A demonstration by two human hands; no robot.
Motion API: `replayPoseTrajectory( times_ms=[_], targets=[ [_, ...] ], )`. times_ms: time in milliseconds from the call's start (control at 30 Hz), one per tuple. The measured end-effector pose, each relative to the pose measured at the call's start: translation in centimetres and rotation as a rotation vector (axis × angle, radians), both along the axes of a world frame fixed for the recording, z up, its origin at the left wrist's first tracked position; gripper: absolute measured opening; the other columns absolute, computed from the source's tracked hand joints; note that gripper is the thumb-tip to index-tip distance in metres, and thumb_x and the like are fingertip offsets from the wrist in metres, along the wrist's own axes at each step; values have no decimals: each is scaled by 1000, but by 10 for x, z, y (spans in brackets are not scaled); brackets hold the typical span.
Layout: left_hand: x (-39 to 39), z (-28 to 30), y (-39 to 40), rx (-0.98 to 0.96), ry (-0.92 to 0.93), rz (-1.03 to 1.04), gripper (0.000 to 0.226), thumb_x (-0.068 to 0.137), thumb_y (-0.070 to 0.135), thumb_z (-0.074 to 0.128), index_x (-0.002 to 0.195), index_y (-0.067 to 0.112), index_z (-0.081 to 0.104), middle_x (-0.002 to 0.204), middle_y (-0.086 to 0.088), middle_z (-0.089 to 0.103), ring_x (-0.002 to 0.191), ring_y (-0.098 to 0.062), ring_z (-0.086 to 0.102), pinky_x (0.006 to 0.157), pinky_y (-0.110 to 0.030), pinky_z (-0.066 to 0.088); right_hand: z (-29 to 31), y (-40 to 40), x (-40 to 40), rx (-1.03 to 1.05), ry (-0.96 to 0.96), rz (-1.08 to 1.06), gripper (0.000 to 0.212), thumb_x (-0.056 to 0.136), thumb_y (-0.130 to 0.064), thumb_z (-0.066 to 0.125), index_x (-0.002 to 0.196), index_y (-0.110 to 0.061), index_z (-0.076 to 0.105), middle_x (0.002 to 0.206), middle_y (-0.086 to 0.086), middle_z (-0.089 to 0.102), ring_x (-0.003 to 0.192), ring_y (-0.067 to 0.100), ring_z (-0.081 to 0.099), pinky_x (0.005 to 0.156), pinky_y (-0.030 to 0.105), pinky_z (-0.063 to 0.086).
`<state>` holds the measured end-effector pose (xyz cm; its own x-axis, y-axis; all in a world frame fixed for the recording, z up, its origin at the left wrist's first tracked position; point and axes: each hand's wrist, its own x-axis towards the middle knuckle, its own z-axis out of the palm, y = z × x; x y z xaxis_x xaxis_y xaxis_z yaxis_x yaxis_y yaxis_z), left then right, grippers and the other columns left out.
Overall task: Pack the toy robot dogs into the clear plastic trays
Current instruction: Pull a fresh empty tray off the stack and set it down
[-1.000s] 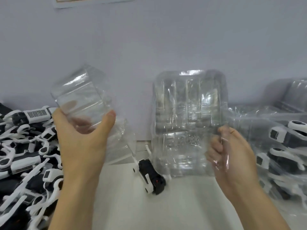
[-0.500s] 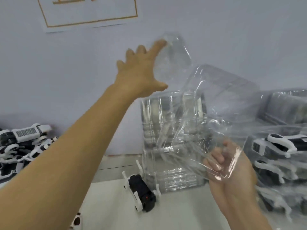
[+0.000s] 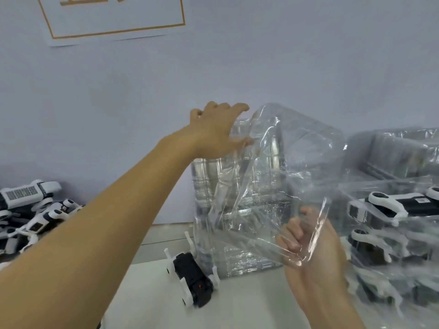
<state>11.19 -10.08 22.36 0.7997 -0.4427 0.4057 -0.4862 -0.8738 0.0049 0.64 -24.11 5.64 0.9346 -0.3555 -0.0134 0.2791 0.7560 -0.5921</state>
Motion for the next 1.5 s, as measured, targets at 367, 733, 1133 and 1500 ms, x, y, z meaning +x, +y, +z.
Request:
replayPoseTrajectory(
  times_ms=[367,733,1133,1500],
  targets=[
    [-101,-102,31,-1378,226,-129,35,75,66,63,99,43,70,104,16,73,101,-7,69,82,-30,52,-4,12,1,-72,-44,40,26,102,-18,47,76,-20,48,56,-1,34,44,11,29,36,20,28],
    [-111,-140,47,-1565,257,18,66,53,69,76,109,39,63,113,-7,65,79,-4,63,66,-21,52,-11,33,1,-345,-76,33,43,105,-11,44,67,-26,60,54,0,44,45,14,40,45,26,37],
    [-113,-129,100,-1365,376,-13,71,47,71,77,108,35,75,86,21,71,79,4,65,79,-31,43,10,-2,-8,-407,-115,178,41,94,-50,47,132,-37,56,109,6,76,101,27,73,83,47,55],
    [-117,-134,102,-950,375,-110,81,44,68,81,122,61,59,104,17,59,100,2,60,78,-11,48,11,-18,-14,-856,-232,151,87,59,-72,80,138,-49,51,134,-15,63,123,3,60,102,37,44]
  ],
)
